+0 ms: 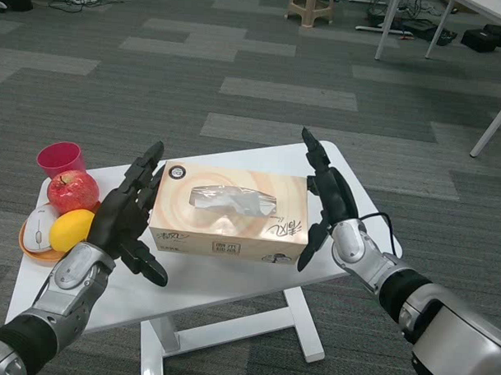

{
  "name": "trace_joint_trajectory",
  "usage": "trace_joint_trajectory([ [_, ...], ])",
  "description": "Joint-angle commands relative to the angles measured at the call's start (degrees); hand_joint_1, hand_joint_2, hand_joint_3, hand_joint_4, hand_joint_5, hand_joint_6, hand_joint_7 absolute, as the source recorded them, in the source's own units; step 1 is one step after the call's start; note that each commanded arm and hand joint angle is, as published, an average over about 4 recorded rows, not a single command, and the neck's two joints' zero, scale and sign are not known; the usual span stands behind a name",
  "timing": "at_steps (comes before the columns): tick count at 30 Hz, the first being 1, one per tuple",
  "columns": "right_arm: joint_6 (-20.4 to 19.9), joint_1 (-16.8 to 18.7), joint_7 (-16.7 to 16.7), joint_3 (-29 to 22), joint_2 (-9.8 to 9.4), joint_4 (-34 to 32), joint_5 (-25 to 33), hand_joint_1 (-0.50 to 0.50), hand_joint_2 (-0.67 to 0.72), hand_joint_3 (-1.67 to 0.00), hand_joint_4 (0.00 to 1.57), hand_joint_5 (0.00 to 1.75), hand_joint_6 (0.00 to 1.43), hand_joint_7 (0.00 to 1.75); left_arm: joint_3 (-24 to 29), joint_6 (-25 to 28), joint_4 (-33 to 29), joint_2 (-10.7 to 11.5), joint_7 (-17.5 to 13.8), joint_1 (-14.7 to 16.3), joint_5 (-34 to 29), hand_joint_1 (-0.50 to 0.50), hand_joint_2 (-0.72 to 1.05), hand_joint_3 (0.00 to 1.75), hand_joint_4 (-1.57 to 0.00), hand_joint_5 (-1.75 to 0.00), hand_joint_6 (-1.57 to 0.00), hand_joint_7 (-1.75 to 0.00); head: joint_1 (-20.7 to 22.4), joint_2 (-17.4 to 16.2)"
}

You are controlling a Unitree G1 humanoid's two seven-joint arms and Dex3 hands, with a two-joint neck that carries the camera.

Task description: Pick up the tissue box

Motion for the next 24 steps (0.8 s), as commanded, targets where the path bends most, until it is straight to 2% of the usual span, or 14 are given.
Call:
trace_joint_trajectory([
  [1, -1.4, -3.4, -0.2, -0.5, 1.36, -2.4, 0.5, -0.42, 0.72, 0.00, 0.91, 0.00, 0.00, 0.00, -2.6, 0.1, -2.2, -1.4, -2.2, 1.2, 1.9, 0.50, -0.37, 0.00, 0.00, -0.31, 0.00, 0.00, 0.0, 0.0],
  [18, -1.4, -4.9, -0.2, 0.2, 0.79, -3.3, 0.6, -0.42, 0.72, 0.00, 0.93, 0.00, 0.00, 0.00, -3.0, 0.4, -6.4, -1.2, -2.2, 2.3, 2.3, 0.50, -0.37, 0.00, 0.00, -0.31, 0.00, 0.00, 0.3, 0.2],
  [20, -1.4, -4.9, -0.2, 0.3, 0.77, -3.7, 0.6, -0.42, 0.72, 0.00, 0.93, 0.00, 0.00, 0.00, -3.0, 0.4, -6.9, -1.2, -2.2, 2.4, 2.4, 0.50, -0.37, 0.04, 0.00, -0.31, 0.00, 0.00, 0.3, 0.2],
  [24, -1.4, -5.0, -0.2, 0.8, 0.70, -4.5, 0.6, -0.42, 0.72, 0.00, 0.91, 0.00, 0.00, 0.00, -3.0, 0.4, -7.8, -1.2, -2.2, 2.8, 2.5, 0.50, -0.37, 0.00, 0.00, -0.31, 0.00, 0.00, 0.5, 0.2],
])
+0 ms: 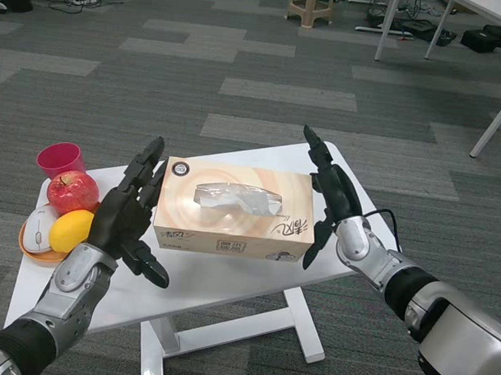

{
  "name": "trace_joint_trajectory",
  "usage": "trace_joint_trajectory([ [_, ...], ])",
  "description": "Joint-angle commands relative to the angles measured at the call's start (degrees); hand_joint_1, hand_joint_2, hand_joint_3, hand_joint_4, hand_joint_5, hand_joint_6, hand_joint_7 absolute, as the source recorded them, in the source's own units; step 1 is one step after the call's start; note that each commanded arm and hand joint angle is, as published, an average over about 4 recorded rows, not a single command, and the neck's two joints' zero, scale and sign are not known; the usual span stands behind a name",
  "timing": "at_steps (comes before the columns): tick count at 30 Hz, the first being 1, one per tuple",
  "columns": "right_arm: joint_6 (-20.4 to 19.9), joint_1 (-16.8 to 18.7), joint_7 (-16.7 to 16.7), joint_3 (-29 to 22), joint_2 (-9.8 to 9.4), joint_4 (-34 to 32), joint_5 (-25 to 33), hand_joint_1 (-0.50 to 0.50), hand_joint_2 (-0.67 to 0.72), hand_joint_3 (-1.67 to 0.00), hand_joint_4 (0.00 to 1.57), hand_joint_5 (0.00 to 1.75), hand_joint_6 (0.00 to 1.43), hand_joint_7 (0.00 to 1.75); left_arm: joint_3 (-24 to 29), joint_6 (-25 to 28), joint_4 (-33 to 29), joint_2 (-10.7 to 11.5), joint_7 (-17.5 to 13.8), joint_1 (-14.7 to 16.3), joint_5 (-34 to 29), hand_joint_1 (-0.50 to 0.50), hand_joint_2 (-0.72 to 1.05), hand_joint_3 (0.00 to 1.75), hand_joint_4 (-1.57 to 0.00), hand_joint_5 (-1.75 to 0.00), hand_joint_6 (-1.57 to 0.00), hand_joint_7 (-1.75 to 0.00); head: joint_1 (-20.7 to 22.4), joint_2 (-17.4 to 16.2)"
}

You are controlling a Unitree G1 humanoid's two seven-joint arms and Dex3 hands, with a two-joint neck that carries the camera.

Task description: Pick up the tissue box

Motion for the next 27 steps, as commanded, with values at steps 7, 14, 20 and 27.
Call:
trace_joint_trajectory([
  [7, -1.4, -5.1, -0.6, 0.7, 2.05, -3.7, 0.6, -0.42, 0.72, 0.00, 0.91, 0.00, 0.00, 0.00, -2.9, 0.4, -3.5, -1.8, -3.2, 2.1, 2.8, 0.50, -0.37, 0.00, 0.00, -0.31, 0.00, 0.00, 0.6, 0.1],
  [14, -1.4, -5.5, -0.6, 1.3, 1.92, -4.3, 0.7, -0.42, 0.72, 0.00, 0.91, 0.00, 0.00, 0.00, -2.5, 0.4, -4.0, -2.1, -3.1, 2.9, 2.9, 0.50, -0.37, 0.00, 0.00, -0.31, 0.00, 0.00, 1.0, 0.2],
  [20, -1.4, -5.9, -0.6, 1.9, 1.92, -4.5, 0.7, -0.42, 0.72, 0.00, 0.91, 0.00, 0.00, 0.00, -1.6, 0.3, -4.0, -3.0, -2.9, 3.6, 3.1, 0.50, -0.37, 0.00, 0.00, -0.31, 0.00, 0.00, 1.5, 0.2],
  [27, -1.4, -5.9, -0.7, 2.5, 1.96, -4.6, 0.8, -0.42, 0.72, 0.00, 0.91, 0.00, 0.00, 0.00, -0.4, 0.0, -4.0, -4.1, -1.8, 4.3, 4.1, 0.50, -0.37, 0.00, 0.00, -0.31, 0.00, 0.00, 2.1, 0.4],
])
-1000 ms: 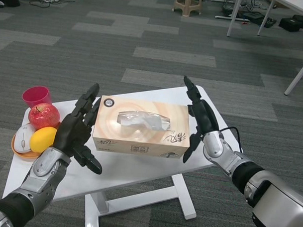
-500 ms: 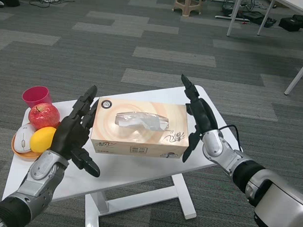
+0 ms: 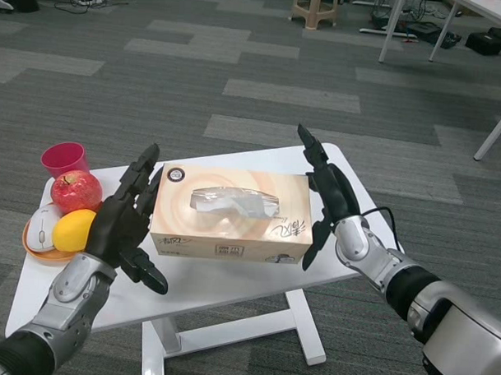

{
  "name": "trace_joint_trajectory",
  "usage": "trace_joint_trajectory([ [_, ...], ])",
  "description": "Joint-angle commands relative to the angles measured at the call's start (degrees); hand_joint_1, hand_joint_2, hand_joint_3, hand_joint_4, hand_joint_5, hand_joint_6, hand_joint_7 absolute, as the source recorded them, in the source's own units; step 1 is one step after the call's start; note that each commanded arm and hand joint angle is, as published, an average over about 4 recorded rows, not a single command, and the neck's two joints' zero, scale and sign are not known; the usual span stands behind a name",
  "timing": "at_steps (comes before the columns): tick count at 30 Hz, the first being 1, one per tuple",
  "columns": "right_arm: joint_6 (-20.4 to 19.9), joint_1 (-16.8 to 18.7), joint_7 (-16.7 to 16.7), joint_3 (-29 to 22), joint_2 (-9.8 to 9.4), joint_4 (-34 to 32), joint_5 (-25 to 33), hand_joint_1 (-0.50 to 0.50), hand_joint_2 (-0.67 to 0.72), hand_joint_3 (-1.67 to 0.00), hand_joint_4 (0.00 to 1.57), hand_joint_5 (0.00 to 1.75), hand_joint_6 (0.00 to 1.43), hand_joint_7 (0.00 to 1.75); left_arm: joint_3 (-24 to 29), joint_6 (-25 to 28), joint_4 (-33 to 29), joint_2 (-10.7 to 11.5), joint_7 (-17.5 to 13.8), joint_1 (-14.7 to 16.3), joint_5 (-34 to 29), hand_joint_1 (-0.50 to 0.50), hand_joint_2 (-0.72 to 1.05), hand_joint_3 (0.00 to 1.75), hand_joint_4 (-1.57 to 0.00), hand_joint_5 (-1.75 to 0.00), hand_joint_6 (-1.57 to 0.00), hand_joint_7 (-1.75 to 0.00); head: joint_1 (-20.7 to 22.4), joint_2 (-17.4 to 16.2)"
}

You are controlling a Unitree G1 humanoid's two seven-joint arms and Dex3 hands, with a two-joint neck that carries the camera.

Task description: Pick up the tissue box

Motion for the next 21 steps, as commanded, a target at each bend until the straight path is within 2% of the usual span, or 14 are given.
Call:
trace_joint_trajectory([
  [1, -1.4, -4.8, -0.8, 0.1, 2.67, -3.0, 0.9, -0.42, 0.72, 0.00, 0.91, 0.00, 0.00, 0.00, -2.4, 0.2, -2.1, -3.3, -2.8, 0.8, 4.1, 0.50, -0.37, 0.00, 0.00, -0.31, 0.00, 0.00, 0.3, 0.0],
  [12, -1.4, -4.9, -1.0, 1.0, 2.89, -3.1, 1.0, -0.42, 0.72, 0.00, 0.91, 0.00, 0.00, 0.00, 0.9, -0.1, -2.1, -6.2, -0.6, 2.8, 7.4, 0.50, -0.37, 0.00, 0.00, -0.31, 0.00, 0.00, 1.2, 0.3],
  [21, -1.4, -4.9, -1.0, 1.5, 3.03, -3.5, 1.0, -0.42, 0.72, 0.00, 0.91, 0.00, 0.00, 0.00, 1.8, -0.1, -2.6, -7.1, 2.1, 3.7, 9.7, 0.50, -0.37, 0.00, 0.00, -0.31, 0.00, 0.00, 1.5, 0.5],
])
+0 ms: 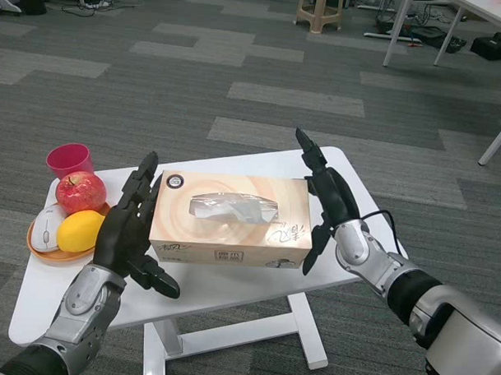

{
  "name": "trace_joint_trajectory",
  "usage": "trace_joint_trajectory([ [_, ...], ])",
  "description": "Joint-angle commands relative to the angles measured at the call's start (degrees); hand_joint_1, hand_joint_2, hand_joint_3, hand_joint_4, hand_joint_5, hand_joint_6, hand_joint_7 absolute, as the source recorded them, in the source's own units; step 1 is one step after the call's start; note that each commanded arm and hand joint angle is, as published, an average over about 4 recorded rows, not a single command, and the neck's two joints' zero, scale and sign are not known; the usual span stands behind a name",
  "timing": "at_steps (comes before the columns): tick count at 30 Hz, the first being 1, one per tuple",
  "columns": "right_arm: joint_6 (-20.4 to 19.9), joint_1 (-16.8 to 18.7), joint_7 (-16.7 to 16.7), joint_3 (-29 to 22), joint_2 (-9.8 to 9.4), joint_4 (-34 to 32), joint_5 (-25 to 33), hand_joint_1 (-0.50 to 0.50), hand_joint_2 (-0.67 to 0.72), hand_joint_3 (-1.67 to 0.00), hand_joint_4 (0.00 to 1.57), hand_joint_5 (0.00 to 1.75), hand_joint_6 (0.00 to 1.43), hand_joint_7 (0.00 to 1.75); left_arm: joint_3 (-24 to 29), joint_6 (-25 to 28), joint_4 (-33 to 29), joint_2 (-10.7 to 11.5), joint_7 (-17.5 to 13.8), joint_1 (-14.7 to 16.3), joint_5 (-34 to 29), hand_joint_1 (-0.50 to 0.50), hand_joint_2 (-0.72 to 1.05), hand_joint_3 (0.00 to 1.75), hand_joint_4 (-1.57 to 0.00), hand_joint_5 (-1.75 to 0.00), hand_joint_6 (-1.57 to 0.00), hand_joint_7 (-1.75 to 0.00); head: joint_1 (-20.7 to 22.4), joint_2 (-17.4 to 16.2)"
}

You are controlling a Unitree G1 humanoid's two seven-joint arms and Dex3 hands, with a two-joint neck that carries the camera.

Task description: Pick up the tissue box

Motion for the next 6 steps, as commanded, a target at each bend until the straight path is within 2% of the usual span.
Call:
trace_joint_trajectory([
  [1, -1.4, -4.5, -1.0, 0.0, 2.94, -3.0, 1.0, -0.42, 0.72, 0.00, 0.91, 0.00, 0.00, 0.00, -2.2, 0.2, -2.3, -2.9, -2.0, 1.0, 4.5, 0.50, -0.37, 0.00, 0.00, -0.31, 0.00, 0.00, 0.2, 0.1],
  [6, -1.4, -4.4, -1.0, 0.1, 2.88, -3.3, 1.0, -0.42, 0.72, 0.00, 0.92, 0.00, 0.00, 0.00, -1.4, 0.2, -2.7, -3.7, -1.5, 1.8, 5.5, 0.50, -0.37, 0.00, 0.00, -0.31, 0.00, 0.00, 0.5, 0.3],
])
